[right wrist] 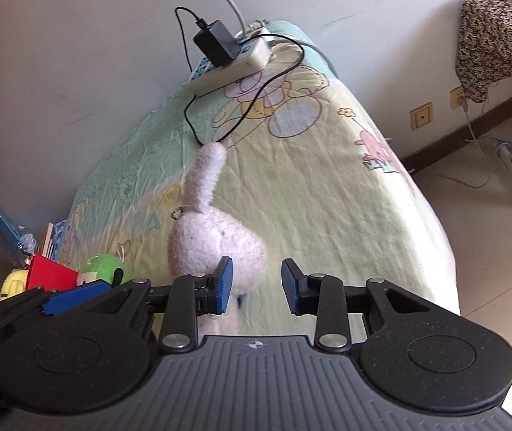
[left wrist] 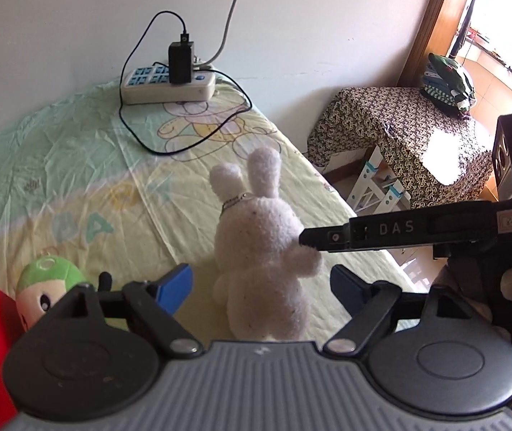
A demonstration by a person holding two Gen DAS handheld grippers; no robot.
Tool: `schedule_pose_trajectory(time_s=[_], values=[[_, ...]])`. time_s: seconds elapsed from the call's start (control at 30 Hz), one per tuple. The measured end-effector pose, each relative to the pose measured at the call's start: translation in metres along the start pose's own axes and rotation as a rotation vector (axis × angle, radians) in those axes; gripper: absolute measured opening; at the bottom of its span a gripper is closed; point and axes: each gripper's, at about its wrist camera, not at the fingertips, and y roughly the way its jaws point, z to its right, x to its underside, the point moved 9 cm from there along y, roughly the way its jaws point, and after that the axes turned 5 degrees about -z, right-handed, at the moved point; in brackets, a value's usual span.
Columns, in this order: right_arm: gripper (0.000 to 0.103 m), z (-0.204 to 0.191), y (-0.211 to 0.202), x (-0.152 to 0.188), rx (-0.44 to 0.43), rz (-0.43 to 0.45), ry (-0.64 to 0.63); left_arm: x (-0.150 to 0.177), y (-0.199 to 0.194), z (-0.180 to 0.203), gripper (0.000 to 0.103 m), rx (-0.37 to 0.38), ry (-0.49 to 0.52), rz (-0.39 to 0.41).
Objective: Organize objects
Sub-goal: 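Lower the right gripper around the white bunny and close on it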
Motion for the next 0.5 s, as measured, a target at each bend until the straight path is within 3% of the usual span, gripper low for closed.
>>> schedule_pose_trajectory(time_s=[0.37, 0.5], values=[[0.034, -0.058, 0.015, -0.011, -0.161, -0.005, -0.107, -0.002, 0.023, -0.031, 0.089, 0.005, -0.057, -0.035], [0.034, -0.079, 0.029, -0.008, -0.228, -0.05, -0.136, -0.002, 0.029, -0.043, 0.083, -0.01, -0.084, -0.048]])
